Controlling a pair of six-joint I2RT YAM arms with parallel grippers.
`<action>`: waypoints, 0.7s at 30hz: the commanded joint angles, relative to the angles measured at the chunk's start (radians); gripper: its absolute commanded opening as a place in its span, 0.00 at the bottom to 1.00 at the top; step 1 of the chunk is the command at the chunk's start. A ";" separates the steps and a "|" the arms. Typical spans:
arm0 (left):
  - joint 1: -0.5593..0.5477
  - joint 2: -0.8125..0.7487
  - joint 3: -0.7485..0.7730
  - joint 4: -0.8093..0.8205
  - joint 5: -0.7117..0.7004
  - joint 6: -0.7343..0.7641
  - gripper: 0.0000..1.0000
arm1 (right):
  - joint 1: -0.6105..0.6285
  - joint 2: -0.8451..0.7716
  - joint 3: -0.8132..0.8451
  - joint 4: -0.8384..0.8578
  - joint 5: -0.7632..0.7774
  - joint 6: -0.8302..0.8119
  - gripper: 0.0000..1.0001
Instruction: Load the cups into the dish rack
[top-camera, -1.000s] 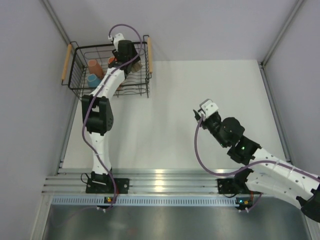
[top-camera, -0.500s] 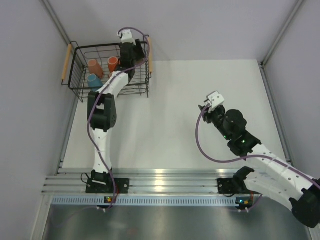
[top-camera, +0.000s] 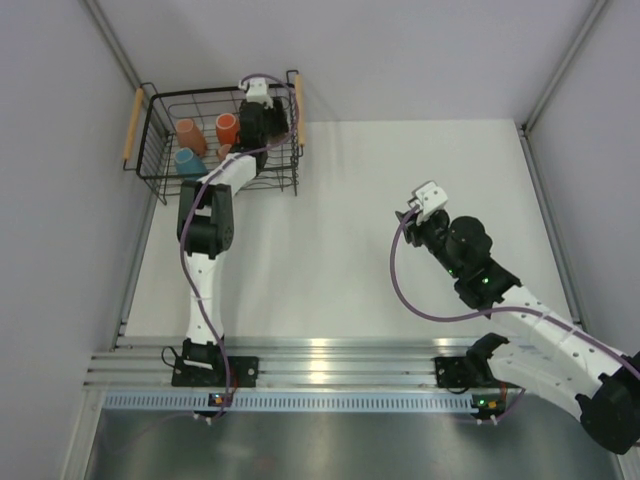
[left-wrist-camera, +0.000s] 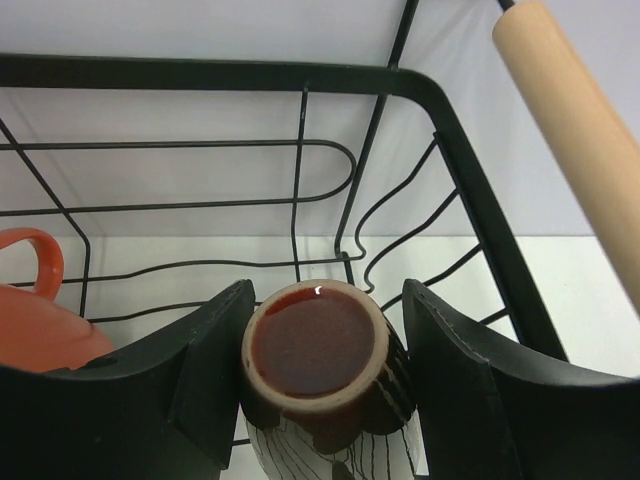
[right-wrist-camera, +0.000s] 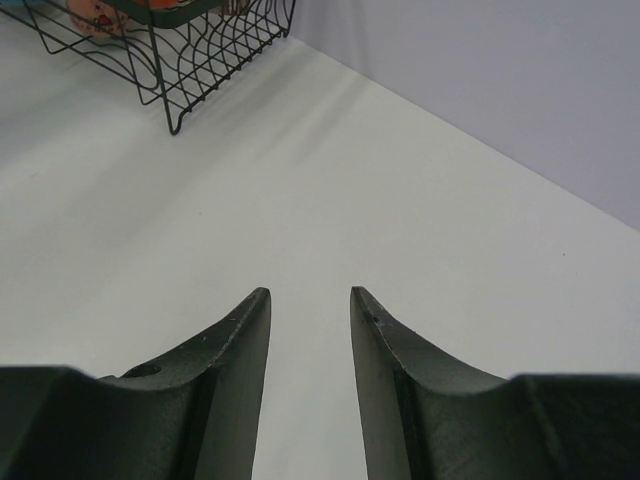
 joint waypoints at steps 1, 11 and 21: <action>0.000 -0.001 -0.002 0.133 0.047 0.018 0.00 | -0.019 0.009 0.007 0.061 -0.021 0.017 0.38; 0.000 0.027 -0.019 0.144 0.110 0.016 0.00 | -0.031 0.027 0.012 0.067 -0.037 0.025 0.38; 0.000 0.044 -0.048 0.156 0.154 0.027 0.00 | -0.037 0.024 0.009 0.071 -0.043 0.028 0.38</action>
